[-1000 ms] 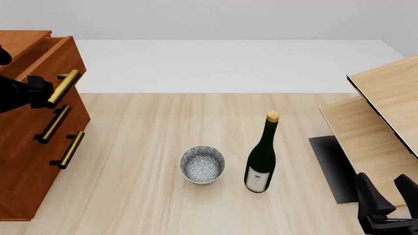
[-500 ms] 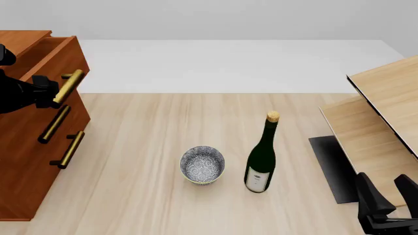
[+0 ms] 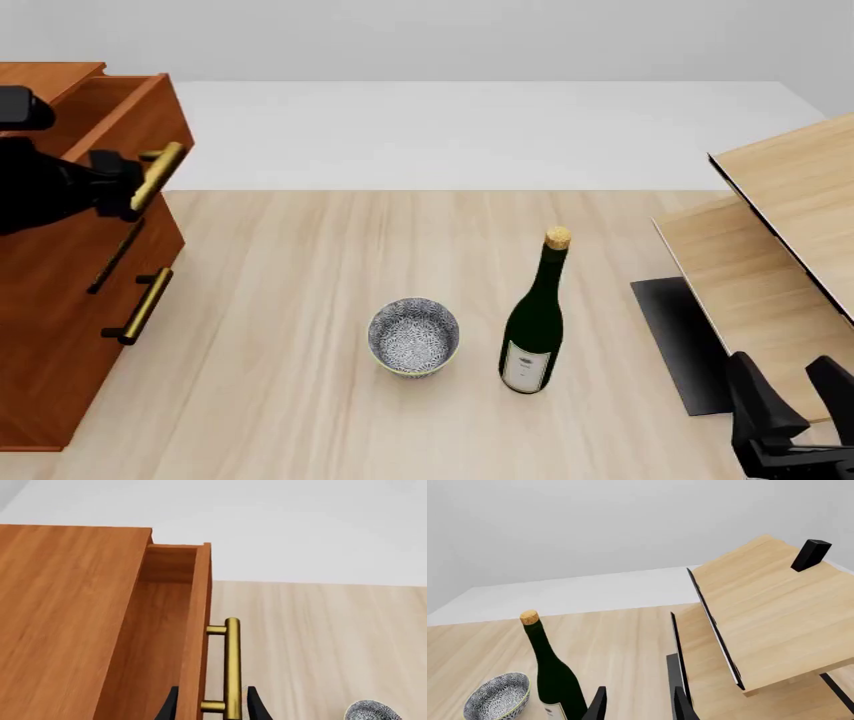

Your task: Close the bottom drawer of the cabinet and open the top drawer.

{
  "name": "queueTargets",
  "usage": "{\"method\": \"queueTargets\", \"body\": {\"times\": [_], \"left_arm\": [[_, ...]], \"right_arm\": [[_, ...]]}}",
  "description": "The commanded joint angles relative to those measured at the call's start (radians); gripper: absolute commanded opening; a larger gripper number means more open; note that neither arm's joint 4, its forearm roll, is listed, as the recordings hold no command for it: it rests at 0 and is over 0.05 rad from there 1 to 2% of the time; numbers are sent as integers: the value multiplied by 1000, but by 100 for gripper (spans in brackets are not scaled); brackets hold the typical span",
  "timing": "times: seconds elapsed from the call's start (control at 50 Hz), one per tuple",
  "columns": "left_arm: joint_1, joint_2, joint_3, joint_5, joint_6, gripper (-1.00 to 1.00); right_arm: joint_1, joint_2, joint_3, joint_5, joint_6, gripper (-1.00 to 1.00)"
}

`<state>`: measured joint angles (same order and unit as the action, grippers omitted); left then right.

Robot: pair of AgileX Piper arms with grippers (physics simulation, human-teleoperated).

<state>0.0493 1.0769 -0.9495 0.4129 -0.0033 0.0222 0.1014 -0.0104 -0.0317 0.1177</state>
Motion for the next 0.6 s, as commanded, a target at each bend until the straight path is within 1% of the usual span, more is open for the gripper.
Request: {"method": "queueTargets", "body": {"times": [0.02, 0.22, 0.6], "left_arm": [[-41, 49, 24, -6, -17, 100], [-76, 70, 32, -23, -30, 100], [-109, 102, 47, -53, -59, 100]], "right_arm": [[-2, 5, -1, -4, 1, 100], [-5, 10, -1, -9, 4, 100], [-10, 23, 2, -25, 7, 100]]}}
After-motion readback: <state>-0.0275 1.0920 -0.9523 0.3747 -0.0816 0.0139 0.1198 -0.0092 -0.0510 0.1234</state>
